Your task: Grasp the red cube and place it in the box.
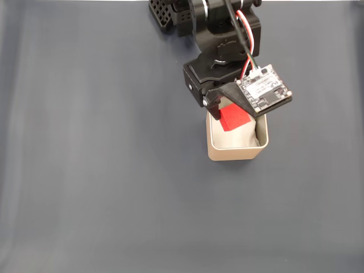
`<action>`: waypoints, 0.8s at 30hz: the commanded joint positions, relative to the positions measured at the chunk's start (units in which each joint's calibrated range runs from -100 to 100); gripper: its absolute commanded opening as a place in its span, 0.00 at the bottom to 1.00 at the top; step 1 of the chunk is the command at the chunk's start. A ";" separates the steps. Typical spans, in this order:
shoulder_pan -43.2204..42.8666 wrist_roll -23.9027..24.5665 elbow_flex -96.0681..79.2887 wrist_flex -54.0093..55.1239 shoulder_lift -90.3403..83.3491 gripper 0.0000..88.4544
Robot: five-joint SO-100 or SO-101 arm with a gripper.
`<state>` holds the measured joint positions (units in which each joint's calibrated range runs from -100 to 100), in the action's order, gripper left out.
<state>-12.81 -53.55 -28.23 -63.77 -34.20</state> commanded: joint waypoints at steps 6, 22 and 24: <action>-0.36 0.49 0.98 1.11 0.49 0.00; 1.21 4.25 -0.57 10.38 -0.12 0.55; 1.21 4.10 -0.57 10.63 0.05 0.57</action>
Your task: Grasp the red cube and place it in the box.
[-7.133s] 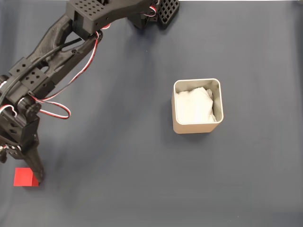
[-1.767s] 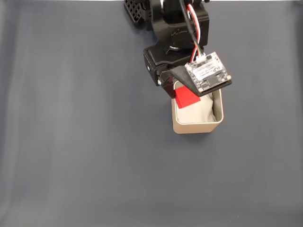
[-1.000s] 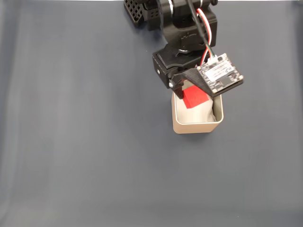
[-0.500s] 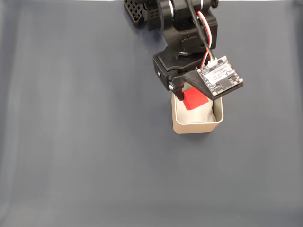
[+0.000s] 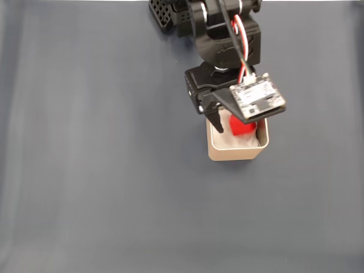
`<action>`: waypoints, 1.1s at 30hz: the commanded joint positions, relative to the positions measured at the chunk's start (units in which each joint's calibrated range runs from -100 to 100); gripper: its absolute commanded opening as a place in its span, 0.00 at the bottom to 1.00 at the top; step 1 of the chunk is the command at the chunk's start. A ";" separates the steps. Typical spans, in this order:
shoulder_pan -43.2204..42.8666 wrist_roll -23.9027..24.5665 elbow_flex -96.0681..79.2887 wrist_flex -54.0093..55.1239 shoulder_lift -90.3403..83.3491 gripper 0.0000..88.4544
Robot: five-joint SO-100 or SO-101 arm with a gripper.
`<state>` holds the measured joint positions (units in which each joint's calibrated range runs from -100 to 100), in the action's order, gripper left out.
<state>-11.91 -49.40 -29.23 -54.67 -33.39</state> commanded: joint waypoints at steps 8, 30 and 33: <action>0.30 -0.15 -0.03 1.61 -0.75 0.59; 0.80 -0.20 -0.57 1.61 -1.18 0.59; 1.01 -0.20 -1.30 1.61 -1.70 0.58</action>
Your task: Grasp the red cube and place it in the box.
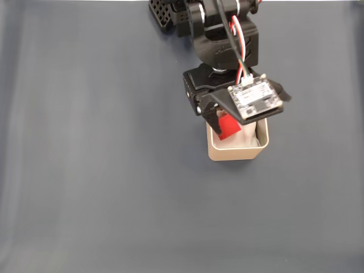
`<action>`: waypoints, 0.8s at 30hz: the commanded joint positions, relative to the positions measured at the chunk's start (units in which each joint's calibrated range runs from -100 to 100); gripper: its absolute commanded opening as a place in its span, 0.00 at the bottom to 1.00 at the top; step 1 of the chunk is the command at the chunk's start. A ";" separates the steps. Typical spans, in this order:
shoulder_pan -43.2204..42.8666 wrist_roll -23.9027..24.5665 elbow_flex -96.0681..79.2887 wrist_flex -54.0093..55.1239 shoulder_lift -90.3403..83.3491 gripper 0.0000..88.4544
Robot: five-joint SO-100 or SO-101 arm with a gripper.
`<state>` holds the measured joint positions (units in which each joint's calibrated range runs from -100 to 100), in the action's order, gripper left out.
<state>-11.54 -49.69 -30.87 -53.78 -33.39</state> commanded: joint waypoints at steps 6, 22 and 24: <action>0.78 0.88 -0.03 0.72 -2.22 0.29; 13.28 0.98 -6.32 4.41 -3.69 0.00; 14.63 0.44 -11.51 6.22 -5.94 0.00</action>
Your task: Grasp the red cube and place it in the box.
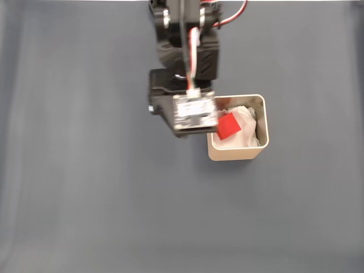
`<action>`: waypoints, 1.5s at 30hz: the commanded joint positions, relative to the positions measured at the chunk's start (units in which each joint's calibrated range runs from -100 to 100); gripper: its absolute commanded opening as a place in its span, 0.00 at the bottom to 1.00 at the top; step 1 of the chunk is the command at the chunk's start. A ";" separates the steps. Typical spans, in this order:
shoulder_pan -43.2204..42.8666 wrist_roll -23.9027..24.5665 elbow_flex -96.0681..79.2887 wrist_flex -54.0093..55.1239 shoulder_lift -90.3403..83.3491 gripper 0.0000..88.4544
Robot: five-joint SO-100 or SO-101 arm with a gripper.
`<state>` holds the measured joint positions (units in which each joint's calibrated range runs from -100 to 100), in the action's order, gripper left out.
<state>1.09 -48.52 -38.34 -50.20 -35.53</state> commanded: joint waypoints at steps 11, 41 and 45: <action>2.78 -1.17 -28.48 6.83 -18.69 0.00; -2.26 5.03 -61.48 -10.57 -58.76 0.00; -2.40 6.25 -61.48 -16.97 -62.04 0.00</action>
<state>-1.16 -43.10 -99.27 -63.61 -95.90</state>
